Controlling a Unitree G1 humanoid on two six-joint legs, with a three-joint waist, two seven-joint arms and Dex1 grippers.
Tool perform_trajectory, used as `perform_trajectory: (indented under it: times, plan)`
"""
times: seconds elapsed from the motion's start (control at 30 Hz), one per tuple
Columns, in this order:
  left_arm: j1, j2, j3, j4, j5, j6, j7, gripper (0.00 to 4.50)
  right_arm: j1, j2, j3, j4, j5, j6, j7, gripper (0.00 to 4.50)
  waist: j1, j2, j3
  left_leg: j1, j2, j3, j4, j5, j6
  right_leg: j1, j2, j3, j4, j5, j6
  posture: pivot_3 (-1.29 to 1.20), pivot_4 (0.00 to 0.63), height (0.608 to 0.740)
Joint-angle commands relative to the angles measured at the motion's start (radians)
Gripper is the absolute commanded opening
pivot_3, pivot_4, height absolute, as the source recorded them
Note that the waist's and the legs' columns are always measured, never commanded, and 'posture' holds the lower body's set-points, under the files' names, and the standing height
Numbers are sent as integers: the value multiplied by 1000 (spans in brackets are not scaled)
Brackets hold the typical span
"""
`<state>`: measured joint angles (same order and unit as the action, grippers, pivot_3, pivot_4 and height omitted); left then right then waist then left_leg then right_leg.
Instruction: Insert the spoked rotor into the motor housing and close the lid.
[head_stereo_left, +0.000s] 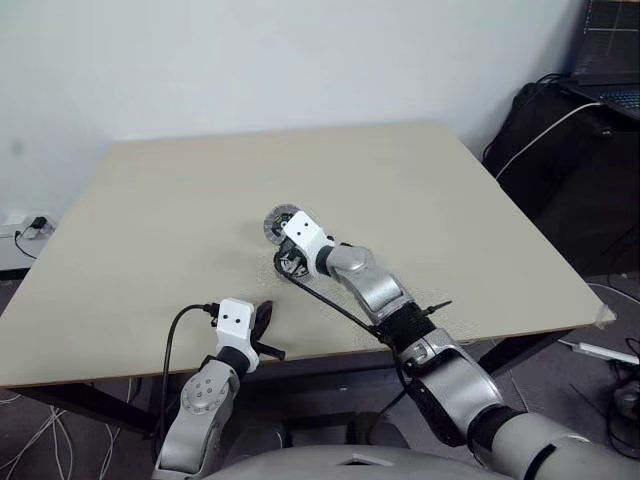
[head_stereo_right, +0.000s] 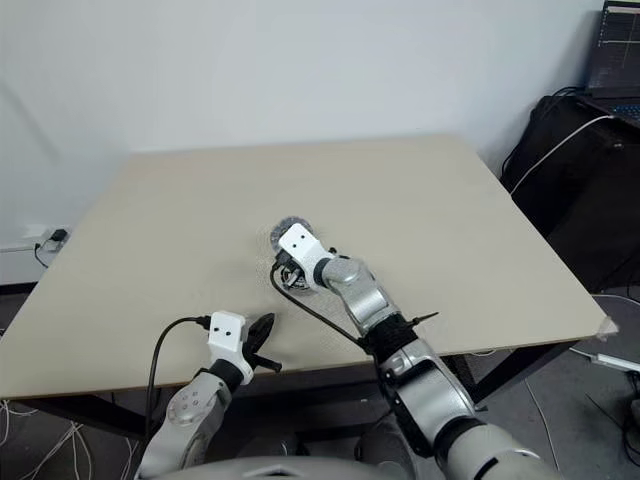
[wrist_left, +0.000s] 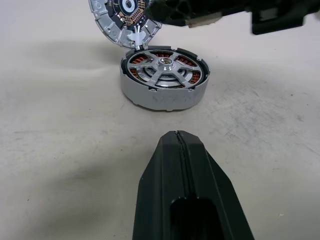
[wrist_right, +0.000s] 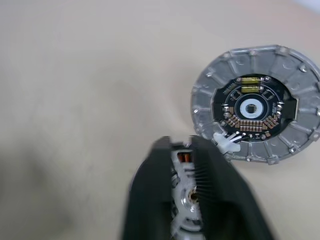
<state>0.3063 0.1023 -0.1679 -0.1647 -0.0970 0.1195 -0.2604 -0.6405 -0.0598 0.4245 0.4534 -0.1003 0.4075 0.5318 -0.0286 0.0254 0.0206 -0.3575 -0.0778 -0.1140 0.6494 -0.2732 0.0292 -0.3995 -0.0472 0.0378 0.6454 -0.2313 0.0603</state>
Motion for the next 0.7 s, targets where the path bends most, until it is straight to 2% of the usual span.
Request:
perform_trajectory:
  times: [0.03,0.3,0.5,0.7]
  plan:
    - [-17,-5,-3,-12,1,-21,-1,0,-45,-45,81,-50,-71,4,83,1917,1,0,0,0,0,0,0,0,0,0,0,0,0,0,0,0,0,740]
    - [-14,-12,-5,-7,9,-40,4,0,-117,-115,223,-4,-198,-45,225,1917,2,-1,0,0,0,0,0,0,0,0,0,0,0,0,0,0,0,740]
    - [-14,-20,-7,0,13,-48,8,0,-138,-111,249,33,-223,-68,297,1917,8,-1,0,0,0,0,0,0,0,0,0,0,0,0,0,0,0,740]
    - [-12,-25,-5,3,13,-55,10,0,-168,-80,238,137,-243,-95,290,1917,8,-1,0,0,0,0,0,0,-1,0,0,0,0,0,-1,0,0,740]
